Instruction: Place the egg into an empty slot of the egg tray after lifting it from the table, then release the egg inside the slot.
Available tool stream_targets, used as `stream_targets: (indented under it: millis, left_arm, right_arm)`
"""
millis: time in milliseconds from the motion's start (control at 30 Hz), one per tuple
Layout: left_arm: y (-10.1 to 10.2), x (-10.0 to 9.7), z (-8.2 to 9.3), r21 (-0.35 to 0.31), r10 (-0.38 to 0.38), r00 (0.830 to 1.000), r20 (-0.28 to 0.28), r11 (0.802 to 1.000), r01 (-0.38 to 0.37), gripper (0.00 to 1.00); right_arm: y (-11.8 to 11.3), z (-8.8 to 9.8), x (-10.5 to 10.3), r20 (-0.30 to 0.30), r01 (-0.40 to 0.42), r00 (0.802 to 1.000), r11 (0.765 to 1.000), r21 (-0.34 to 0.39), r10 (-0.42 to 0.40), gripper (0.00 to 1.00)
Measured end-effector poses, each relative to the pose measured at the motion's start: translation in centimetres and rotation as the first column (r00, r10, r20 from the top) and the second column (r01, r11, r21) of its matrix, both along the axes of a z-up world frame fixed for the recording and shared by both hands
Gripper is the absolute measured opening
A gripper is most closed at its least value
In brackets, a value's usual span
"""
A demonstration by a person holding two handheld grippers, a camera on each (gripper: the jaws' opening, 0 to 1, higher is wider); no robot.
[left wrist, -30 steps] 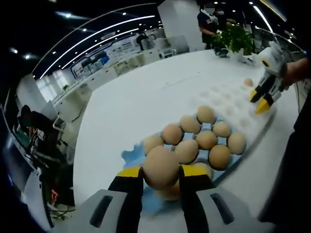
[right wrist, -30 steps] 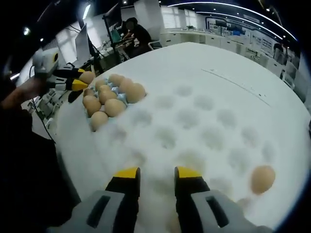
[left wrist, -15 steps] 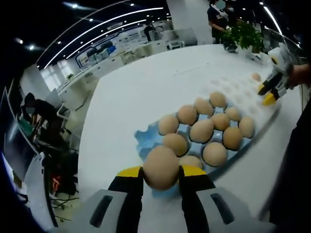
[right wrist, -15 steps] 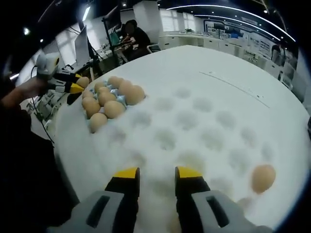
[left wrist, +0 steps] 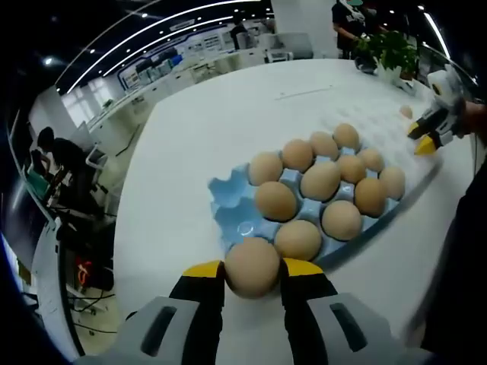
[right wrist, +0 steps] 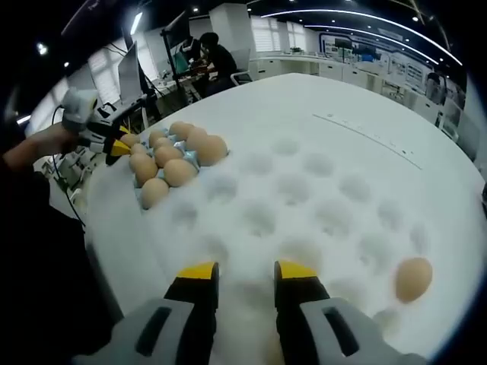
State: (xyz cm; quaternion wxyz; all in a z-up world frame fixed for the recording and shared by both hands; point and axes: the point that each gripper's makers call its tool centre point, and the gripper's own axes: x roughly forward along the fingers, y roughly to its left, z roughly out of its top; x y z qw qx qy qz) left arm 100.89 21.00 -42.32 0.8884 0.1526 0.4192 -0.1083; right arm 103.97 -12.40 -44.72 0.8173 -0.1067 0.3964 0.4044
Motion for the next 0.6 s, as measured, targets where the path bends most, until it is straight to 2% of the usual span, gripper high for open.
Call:
stream_targets:
  millis: [100,267,600]
  left_arm:
    - [0.0,-0.1,-0.3,-0.001,-0.007,1.0,-0.019,1.0,0.007,0.29]
    - [0.3,0.5,-0.2,-0.011,0.0,1.0,-0.001,1.0,0.0,0.29]
    - [0.5,1.2,-0.9,-0.025,-0.022,1.0,-0.015,0.999,0.021,0.29]
  right_arm:
    - [0.0,0.0,0.0,0.003,0.001,1.0,1.0,0.001,-0.001,0.3]
    - [0.0,0.0,0.1,-0.002,-0.002,1.0,1.0,0.0,0.002,0.3]
    - [0.0,0.0,0.2,0.01,0.004,1.0,1.0,0.005,-0.004,0.3]
